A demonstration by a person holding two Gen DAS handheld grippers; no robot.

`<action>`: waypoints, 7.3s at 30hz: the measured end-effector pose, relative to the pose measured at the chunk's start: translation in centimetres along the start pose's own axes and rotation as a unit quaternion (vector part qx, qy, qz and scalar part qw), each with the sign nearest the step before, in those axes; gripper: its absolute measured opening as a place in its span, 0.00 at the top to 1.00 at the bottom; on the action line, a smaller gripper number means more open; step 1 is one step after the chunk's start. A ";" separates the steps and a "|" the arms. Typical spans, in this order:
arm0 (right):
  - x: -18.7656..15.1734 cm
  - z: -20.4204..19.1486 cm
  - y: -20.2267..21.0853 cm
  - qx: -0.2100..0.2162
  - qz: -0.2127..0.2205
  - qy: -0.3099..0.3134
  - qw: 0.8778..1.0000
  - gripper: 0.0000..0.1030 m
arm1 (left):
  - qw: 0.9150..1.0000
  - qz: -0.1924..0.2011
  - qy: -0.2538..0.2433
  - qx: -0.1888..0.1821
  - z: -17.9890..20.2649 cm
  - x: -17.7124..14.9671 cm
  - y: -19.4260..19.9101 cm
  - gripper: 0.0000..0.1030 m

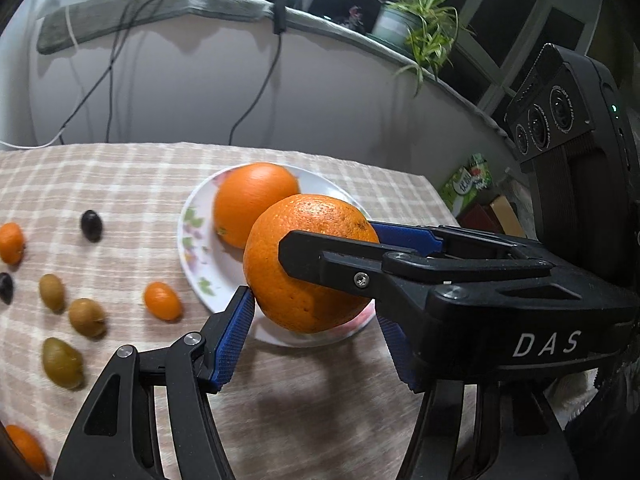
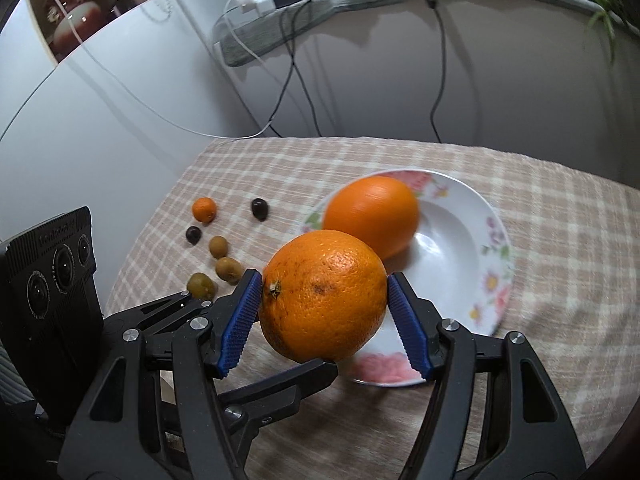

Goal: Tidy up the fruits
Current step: 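Carry the second large orange with the right gripper onto the plate, then open the right gripper and withdraw it from the plate, then close the right gripper on the brown kiwi while the left gripper holds a tangerine, then carry the kiwi and the tangerine in both grippers over the white plate, then open both grippers to drop the kiwi and tangerine onto the plate, then withdraw both grippers from the plate toward the loose fruit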

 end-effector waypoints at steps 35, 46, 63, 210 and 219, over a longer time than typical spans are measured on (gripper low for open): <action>-0.8 3.3 0.9 -0.037 0.013 -0.024 0.999 0.30 | 0.999 -0.002 -0.037 0.022 0.8 -0.5 -1.7 0.39; -0.2 0.3 1.3 -0.038 0.037 0.005 0.999 0.30 | 0.998 0.039 -0.037 0.031 -1.2 -0.7 2.2 0.39; 0.4 -6.1 -0.2 0.004 0.033 0.070 0.997 0.29 | 0.986 0.091 0.029 0.135 -10.2 -3.1 10.3 0.39; -1.7 -4.4 -0.6 -0.045 -0.004 0.093 0.995 0.35 | 0.997 0.062 -0.010 0.045 -5.6 2.6 1.4 0.45; -0.8 -6.0 -0.8 -0.039 0.002 0.107 0.993 0.35 | 0.995 0.081 0.006 0.059 -7.8 2.7 3.9 0.45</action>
Point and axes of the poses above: each gripper's, at about its wrist camera, not at the fingertips, and y roughly against the way its jaws point, z to its right, x to its top, the point moved 2 cm from there along -y, roughly the way its jaws point, and after that the axes turned 13 degrees about y, right-handed, at the moved point
